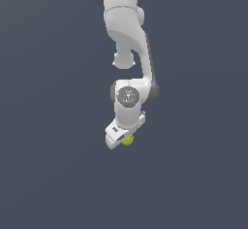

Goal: Pick up the object and move it to a goal position.

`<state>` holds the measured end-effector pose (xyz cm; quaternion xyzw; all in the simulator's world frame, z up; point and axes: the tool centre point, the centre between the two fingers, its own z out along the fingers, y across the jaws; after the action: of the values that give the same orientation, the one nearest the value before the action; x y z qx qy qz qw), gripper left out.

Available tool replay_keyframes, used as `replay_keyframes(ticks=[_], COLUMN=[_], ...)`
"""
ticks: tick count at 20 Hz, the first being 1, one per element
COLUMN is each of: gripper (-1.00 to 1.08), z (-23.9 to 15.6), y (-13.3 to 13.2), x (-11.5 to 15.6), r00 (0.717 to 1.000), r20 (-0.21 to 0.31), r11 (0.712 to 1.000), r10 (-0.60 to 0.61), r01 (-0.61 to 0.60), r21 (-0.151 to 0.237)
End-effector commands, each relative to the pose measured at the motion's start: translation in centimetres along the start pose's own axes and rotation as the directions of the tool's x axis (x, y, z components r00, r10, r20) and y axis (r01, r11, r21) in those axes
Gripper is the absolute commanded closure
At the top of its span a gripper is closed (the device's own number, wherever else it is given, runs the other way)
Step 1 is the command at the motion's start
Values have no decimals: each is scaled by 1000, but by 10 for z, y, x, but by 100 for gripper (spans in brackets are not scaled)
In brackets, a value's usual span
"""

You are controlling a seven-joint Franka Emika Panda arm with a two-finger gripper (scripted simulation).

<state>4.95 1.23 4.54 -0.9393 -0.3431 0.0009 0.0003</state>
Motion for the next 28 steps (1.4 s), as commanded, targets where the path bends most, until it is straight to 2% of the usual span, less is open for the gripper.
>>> replay_keyframes(ticks=[1,3,4,18,28], gripper=[-92,-92,108,108,108], z=[4,4,4,0,-43], y=[1,1,1,1,-10], x=[1,1,1,0,-9], r00=[1000,1000,1000,1000,1000], r20=[-1,-1,-1,-1,-1], r11=[1000,1000,1000,1000,1000], r10=[0,0,0,1,0], r01=[0,0,0,-1,0], r21=[-1,-1,-1,-1,-2])
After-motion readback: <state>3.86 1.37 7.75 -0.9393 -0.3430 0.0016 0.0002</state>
